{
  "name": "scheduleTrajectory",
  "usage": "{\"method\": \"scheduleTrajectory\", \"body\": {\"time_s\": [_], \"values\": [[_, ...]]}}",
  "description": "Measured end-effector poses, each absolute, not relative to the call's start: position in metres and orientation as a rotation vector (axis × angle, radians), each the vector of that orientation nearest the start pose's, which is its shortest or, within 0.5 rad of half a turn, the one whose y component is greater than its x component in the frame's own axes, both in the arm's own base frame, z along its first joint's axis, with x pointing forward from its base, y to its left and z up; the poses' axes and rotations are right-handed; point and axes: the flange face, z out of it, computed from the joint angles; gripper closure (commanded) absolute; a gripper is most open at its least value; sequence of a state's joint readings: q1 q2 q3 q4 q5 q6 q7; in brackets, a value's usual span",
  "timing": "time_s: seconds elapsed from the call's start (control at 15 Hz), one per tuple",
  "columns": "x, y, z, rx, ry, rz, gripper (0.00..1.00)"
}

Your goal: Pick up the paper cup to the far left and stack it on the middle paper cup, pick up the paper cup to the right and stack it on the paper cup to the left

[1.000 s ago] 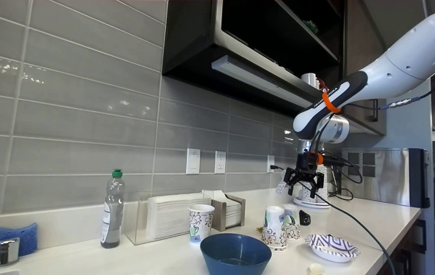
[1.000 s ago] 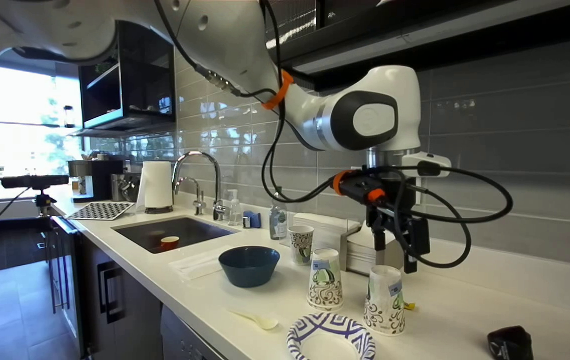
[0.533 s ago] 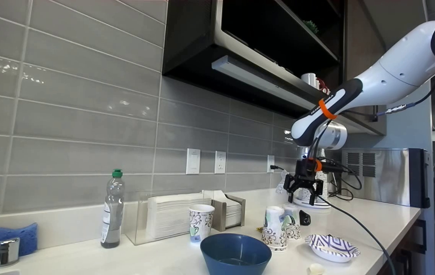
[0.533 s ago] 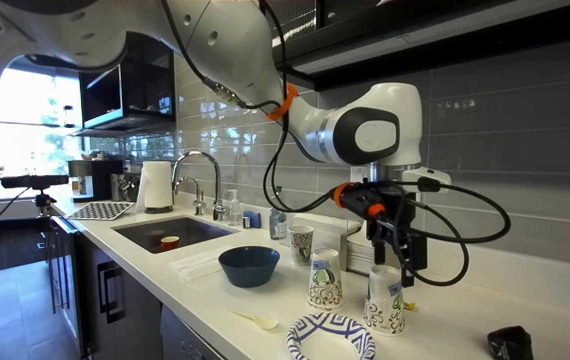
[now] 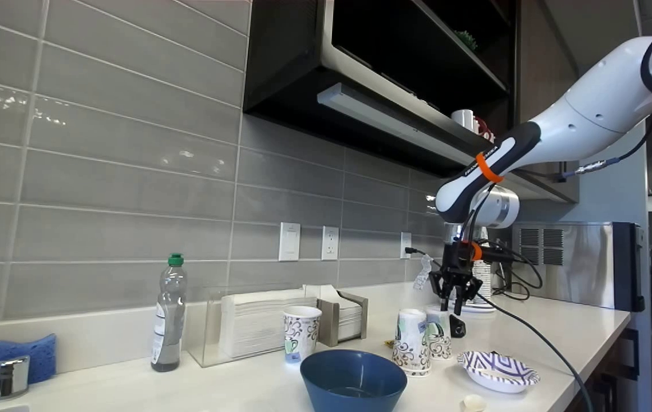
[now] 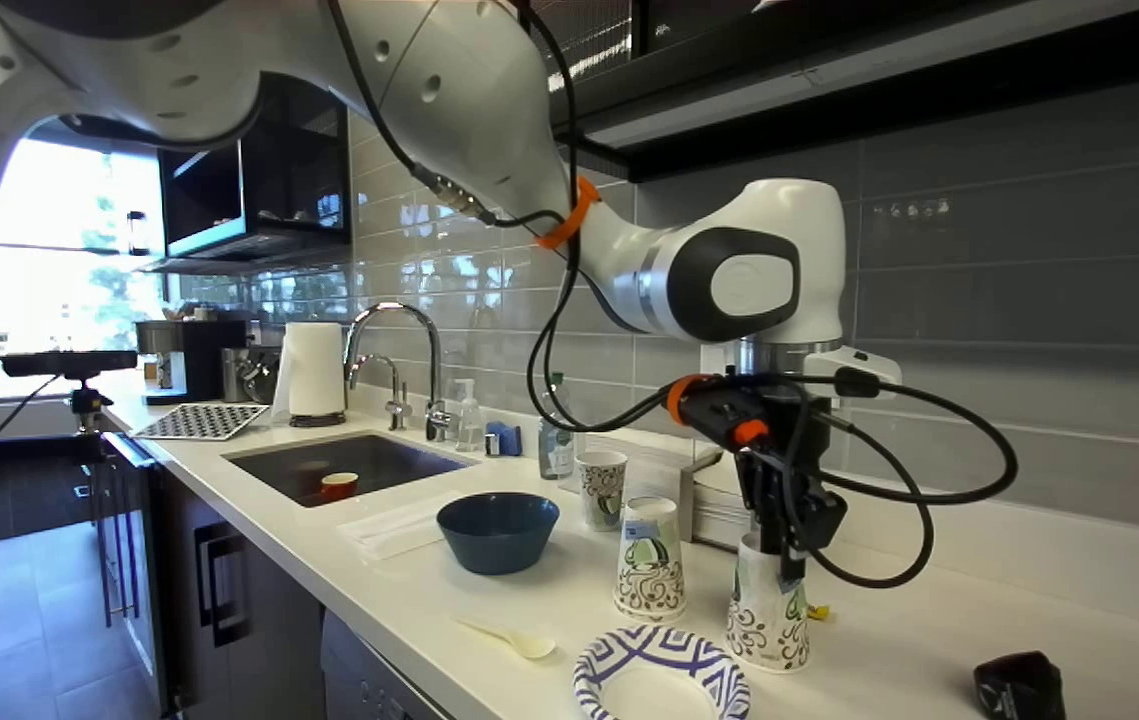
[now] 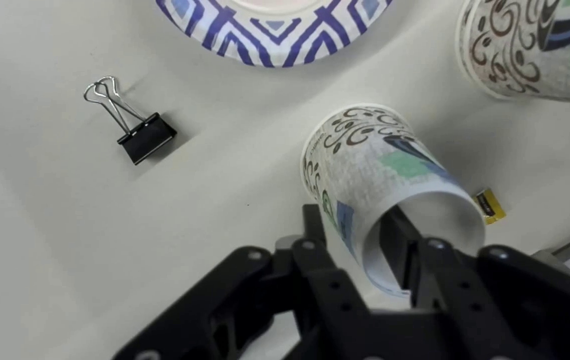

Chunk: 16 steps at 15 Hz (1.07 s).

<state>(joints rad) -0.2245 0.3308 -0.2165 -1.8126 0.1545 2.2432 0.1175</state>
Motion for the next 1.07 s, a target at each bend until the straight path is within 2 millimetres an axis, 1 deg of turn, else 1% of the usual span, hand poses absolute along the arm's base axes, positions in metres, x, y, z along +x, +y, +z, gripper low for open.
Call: {"method": "scheduleTrajectory", "body": {"time_s": [0.07,0.13,0.47,0.67,0.8,0.87,1.07], "values": [[0.591,-0.263,0.373,-2.942,0.966,-0.182,0.99],[0.591,-0.263,0.374,-2.940,0.966,-0.185,1.00],[0.593,-0.263,0.378,-2.937,0.968,-0.200,1.00],[0.596,-0.263,0.387,-2.938,0.960,-0.226,0.99],[0.599,-0.262,0.400,-2.940,0.949,-0.263,0.99],[0.600,-0.261,0.409,-2.942,0.941,-0.287,0.99],[0.598,-0.255,0.445,-2.966,0.905,-0.370,0.99]]}}
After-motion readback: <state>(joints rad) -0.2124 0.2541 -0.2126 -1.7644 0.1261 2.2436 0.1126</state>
